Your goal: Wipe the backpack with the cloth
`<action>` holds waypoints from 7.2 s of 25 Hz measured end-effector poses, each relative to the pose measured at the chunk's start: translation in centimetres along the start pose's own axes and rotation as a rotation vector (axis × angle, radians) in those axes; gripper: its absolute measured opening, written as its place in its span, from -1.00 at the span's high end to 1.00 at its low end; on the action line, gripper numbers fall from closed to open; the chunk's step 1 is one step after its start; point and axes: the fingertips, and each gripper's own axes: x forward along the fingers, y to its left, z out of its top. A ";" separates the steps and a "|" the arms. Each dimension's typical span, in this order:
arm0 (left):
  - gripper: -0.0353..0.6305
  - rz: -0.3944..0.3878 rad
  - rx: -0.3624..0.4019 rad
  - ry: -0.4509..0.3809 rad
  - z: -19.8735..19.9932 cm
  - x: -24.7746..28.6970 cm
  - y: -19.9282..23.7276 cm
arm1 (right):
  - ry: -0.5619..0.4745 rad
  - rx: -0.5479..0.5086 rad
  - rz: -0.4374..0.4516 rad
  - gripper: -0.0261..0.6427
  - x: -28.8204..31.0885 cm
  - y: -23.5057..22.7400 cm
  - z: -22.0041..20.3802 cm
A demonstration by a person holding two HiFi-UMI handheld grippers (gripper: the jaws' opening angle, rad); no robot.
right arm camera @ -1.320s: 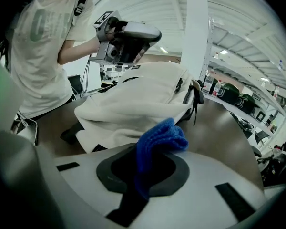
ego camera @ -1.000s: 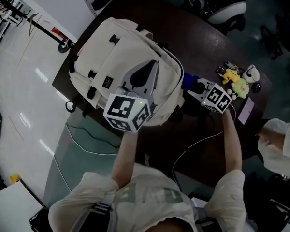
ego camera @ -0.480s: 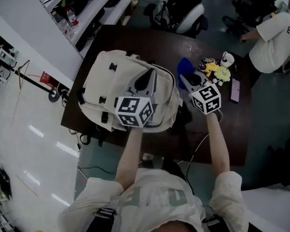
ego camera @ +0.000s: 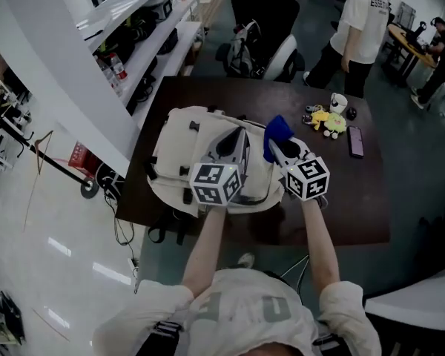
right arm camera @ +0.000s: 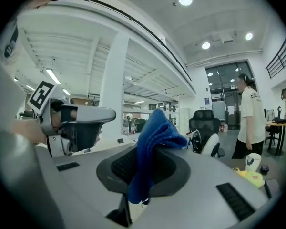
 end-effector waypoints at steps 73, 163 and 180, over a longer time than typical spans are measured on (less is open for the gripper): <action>0.88 -0.293 0.024 0.134 -0.2 -3.4 47.6 | 0.109 0.270 -0.687 0.80 46.0 17.1 -5.0; 0.88 -0.238 0.034 0.127 -4.9 -31.1 32.2 | 0.222 0.198 -0.970 0.80 16.2 36.8 -13.3; 0.88 -0.301 0.010 0.068 -1.8 -19.4 20.8 | -0.036 0.196 -0.976 0.80 4.9 24.0 -2.9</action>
